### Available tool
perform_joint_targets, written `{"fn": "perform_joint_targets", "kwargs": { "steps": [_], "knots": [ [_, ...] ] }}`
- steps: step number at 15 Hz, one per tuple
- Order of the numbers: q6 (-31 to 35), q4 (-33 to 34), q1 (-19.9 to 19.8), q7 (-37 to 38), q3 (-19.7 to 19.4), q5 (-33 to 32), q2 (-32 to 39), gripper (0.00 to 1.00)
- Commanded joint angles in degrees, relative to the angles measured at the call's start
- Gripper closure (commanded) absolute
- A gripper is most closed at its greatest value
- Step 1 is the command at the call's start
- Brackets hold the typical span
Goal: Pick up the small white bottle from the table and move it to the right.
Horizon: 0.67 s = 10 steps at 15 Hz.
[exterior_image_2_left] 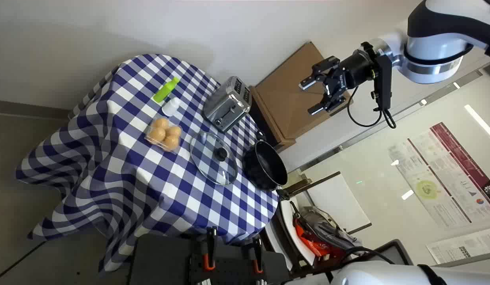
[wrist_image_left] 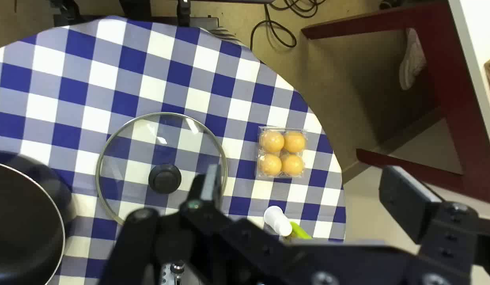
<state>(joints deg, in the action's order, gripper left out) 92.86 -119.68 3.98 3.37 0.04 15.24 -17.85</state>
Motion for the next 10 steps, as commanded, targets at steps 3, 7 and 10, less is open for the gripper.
{"fn": "perform_joint_targets", "kwargs": {
  "steps": [3,7,10],
  "knots": [
    [1.9,0.1,-0.6,0.0,1.5,-0.5,0.8,0.0],
    [13.6,-2.4,0.7,-2.9,4.5,-2.6,2.6,0.0],
    [23.5,-5.5,1.8,-3.1,7.8,-9.7,4.9,0.0]
  ]
}}
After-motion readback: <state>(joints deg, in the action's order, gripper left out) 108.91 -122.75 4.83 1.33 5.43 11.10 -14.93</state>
